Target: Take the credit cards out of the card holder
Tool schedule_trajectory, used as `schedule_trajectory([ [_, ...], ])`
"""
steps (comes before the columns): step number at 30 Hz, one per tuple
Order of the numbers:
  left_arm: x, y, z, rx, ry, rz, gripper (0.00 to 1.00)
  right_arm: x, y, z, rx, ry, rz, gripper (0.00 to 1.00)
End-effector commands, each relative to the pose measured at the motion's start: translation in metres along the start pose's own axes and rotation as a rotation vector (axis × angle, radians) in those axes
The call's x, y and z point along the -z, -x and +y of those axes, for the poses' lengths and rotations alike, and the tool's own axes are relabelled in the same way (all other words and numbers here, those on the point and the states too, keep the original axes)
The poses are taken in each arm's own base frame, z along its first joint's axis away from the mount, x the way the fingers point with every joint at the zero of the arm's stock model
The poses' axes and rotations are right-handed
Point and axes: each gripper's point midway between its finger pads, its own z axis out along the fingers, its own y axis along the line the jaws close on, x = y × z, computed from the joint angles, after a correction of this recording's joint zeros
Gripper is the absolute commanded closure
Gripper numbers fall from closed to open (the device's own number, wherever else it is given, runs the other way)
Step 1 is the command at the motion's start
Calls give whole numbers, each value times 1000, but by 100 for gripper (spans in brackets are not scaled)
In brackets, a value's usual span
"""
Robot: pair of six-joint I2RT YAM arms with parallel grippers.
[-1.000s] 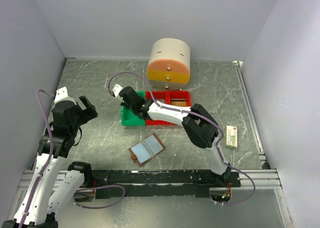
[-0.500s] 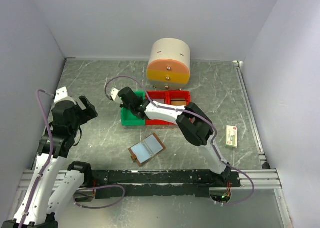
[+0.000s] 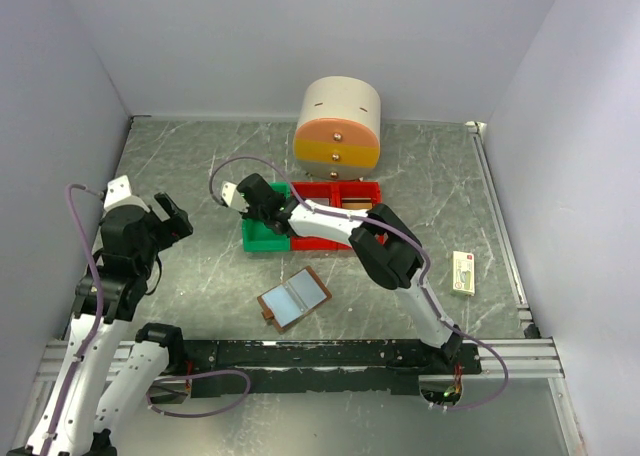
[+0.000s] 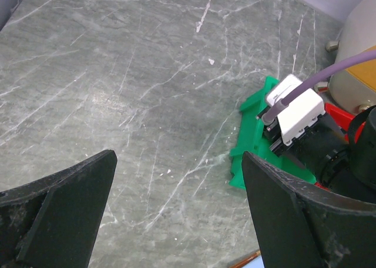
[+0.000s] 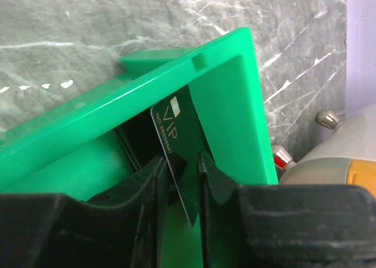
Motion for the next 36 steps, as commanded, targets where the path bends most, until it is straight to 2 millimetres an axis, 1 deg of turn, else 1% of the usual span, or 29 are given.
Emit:
schedule_trajectory([
  [1,-1,1,3,2,17,-1,0,-1,-4,9,27,61,9,69],
  [4,-1,0,2,1,12,0,0,3,-4,7,16,59,6,62],
  [6,-1,0,2,0,10,5,0,8,2,3,-2,61,-12,58],
  [8,-2,-1,1,-3,8,9,0,14,8,-3,-28,56,-33,56],
  [11,-3,-2,1,-5,6,15,0,28,24,-13,-85,52,-89,54],
  [13,-4,-3,0,-7,1,20,0,40,33,-23,-128,46,-136,50],
  [15,-5,-5,-1,-10,-2,26,0,51,38,-31,-171,39,-167,48],
  [17,-6,-6,-2,-15,-7,33,0,64,39,-35,-238,38,-185,48],
  [18,-7,-8,-4,-20,-17,41,0,76,42,-39,-286,40,-210,48],
  [20,-10,-14,-14,-37,-71,68,0,96,38,-38,-405,47,-240,47],
  [21,-10,-16,-19,-46,-104,83,0,108,34,-36,-487,49,-254,47],
  [22,-12,-19,-25,-57,-137,94,1,126,33,-40,-613,44,-295,47],
  [23,-13,-23,-32,-68,-177,114,1,139,26,-38,-711,47,-308,47],
  [25,-14,-34,-49,-93,-279,159,2,158,1,-25,-935,72,-310,47],
  [27,-11,-47,-68,-103,-395,228,3,173,-22,3,-1122,158,-309,47],
  [29,-5,-65,-90,-62,-530,313,5,186,-37,34,-1244,264,-316,47],
  [30,0,-75,-99,-25,-595,361,7,190,-43,50,-1273,321,-303,48],
  [31,3,-89,-106,13,-646,415,9,194,-50,66,-1301,375,-276,49],
  [32,5,-103,-110,51,-677,468,10,194,-61,81,-1312,404,-230,50],
  [34,8,-131,-112,93,-698,554,13,192,-76,97,-1321,418,-153,53],
  [36,7,-156,-112,80,-664,595,14,190,-91,108,-1335,411,-86,56],
])
